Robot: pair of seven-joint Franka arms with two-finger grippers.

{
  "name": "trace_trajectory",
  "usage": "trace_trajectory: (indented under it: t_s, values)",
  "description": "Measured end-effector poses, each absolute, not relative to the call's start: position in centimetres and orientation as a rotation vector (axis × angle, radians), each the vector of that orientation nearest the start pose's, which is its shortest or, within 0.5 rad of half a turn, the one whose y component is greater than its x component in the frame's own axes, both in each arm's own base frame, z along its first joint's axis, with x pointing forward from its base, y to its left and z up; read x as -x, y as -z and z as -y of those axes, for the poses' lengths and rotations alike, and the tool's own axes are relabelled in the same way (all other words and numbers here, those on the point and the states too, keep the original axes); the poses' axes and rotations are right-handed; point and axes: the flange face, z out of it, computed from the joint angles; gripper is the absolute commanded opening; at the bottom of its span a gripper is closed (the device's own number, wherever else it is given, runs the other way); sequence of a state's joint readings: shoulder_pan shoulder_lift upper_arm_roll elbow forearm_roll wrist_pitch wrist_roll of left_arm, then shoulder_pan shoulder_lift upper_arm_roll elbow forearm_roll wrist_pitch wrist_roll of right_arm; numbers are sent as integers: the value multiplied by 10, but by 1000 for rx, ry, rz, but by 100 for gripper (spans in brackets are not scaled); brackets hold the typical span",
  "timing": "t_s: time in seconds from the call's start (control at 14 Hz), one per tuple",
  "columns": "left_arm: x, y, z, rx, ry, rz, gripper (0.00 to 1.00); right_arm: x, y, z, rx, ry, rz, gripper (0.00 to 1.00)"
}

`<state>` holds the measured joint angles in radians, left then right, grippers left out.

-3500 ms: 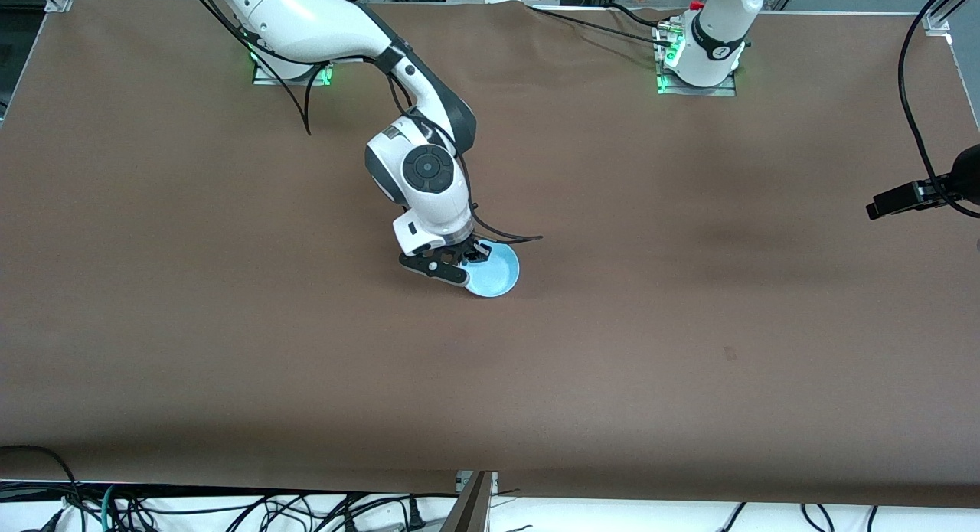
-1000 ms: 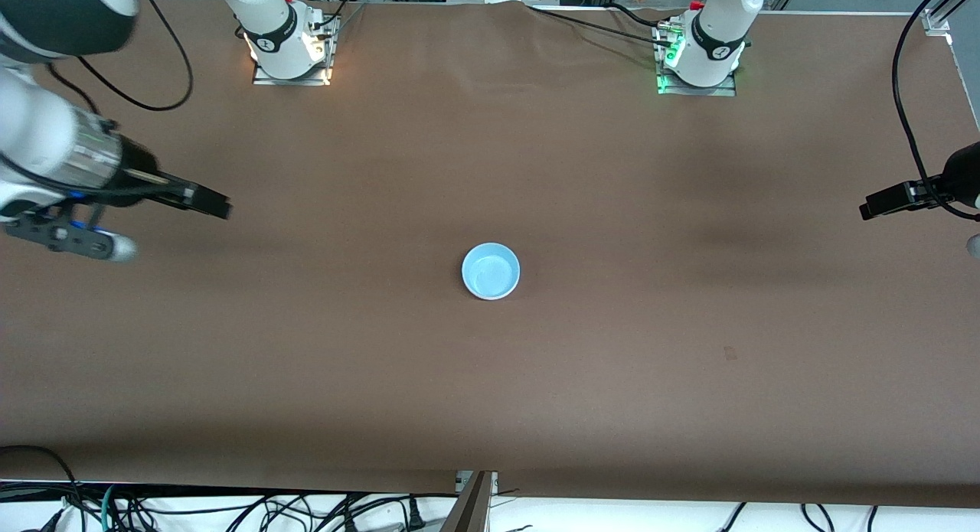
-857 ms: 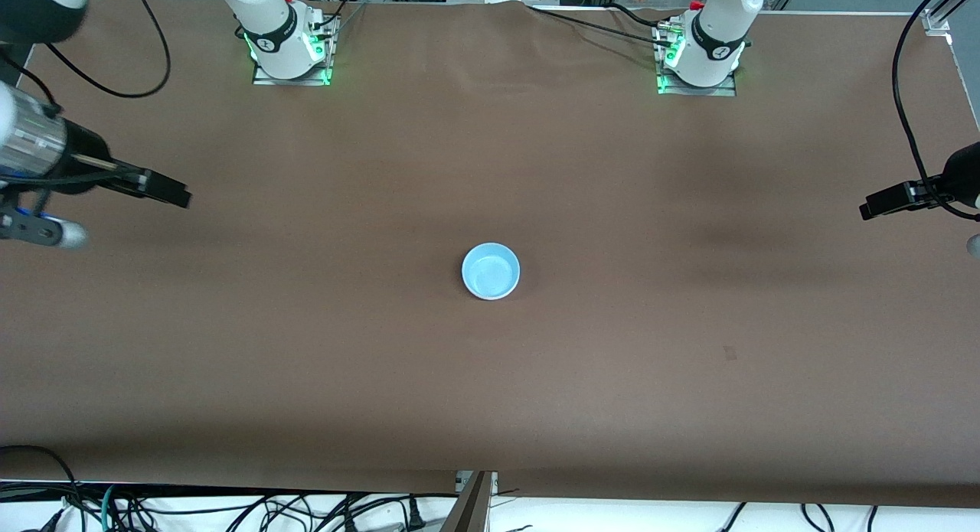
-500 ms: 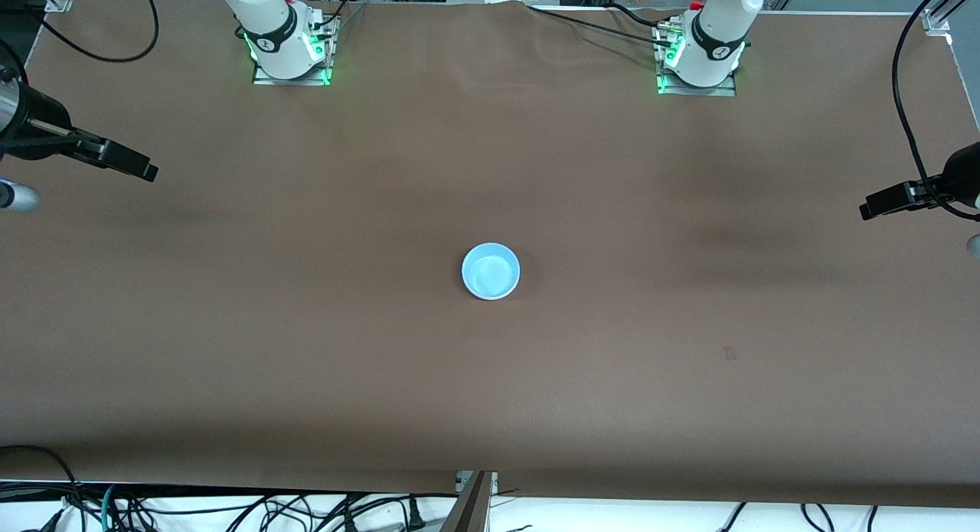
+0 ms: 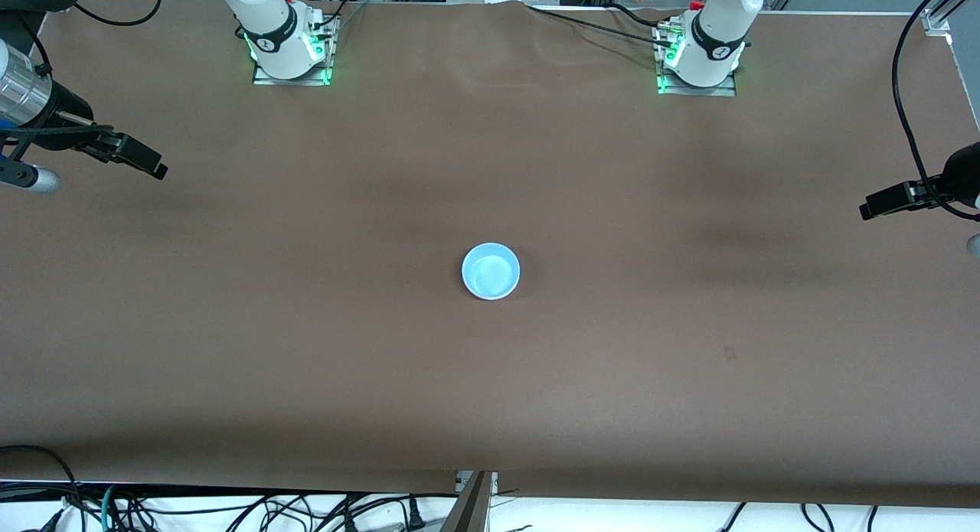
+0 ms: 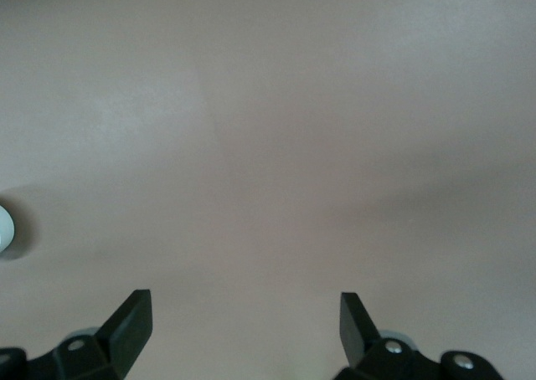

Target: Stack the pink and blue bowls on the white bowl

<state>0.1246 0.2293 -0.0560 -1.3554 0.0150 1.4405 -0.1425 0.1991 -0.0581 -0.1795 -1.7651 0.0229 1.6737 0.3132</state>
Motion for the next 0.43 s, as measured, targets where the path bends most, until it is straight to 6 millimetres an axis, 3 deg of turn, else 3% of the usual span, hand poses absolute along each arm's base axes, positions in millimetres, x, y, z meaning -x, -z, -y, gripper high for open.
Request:
trace_trajectory:
  t_s: [0.43]
  values:
    - [-607, -581, -48, 3108, -225, 332, 100, -557, -586, -12, 3098, 6, -348, 99]
